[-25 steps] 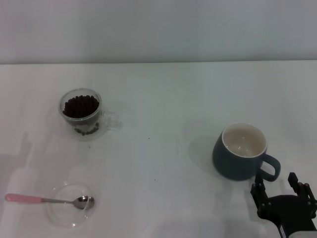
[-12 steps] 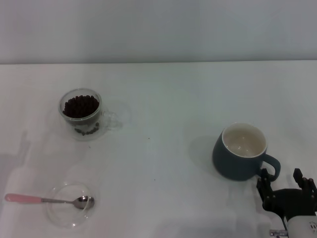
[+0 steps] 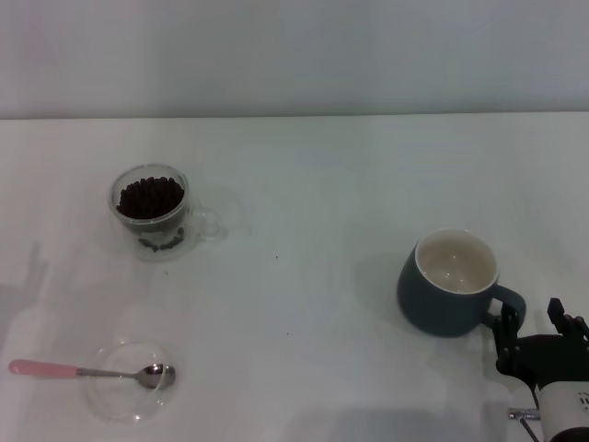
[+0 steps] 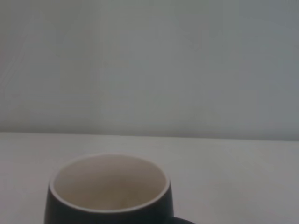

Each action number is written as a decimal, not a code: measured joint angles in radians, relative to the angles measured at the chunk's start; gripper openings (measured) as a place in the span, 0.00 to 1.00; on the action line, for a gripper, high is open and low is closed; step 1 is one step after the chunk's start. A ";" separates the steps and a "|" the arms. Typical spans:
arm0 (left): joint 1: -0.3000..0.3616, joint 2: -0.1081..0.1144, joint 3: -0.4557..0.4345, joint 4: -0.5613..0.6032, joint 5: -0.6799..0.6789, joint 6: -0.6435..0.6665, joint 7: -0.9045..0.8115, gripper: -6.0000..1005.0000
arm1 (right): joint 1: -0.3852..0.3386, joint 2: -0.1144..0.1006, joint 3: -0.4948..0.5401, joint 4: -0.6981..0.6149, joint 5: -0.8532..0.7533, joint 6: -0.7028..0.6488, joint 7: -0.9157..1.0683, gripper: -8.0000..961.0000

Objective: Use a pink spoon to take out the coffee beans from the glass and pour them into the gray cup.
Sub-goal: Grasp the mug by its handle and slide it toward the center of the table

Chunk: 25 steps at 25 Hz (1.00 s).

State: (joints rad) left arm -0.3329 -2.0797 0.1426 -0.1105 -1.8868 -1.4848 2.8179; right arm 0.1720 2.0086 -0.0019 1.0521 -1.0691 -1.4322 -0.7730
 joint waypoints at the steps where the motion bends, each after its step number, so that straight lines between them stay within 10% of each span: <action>1: 0.000 0.000 0.000 0.000 -0.001 0.000 0.000 0.77 | 0.002 0.000 0.001 -0.001 0.000 0.000 0.000 0.75; 14: -0.008 0.001 0.000 0.014 -0.014 0.001 0.000 0.77 | 0.021 0.001 0.067 -0.016 -0.011 0.103 0.002 0.18; 25: -0.004 0.001 0.000 0.014 -0.031 0.002 0.000 0.77 | 0.047 0.001 0.078 -0.027 -0.041 0.128 0.003 0.16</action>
State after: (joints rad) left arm -0.3371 -2.0784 0.1426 -0.0967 -1.9179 -1.4832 2.8179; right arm 0.2188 2.0095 0.0763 1.0250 -1.1099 -1.3041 -0.7700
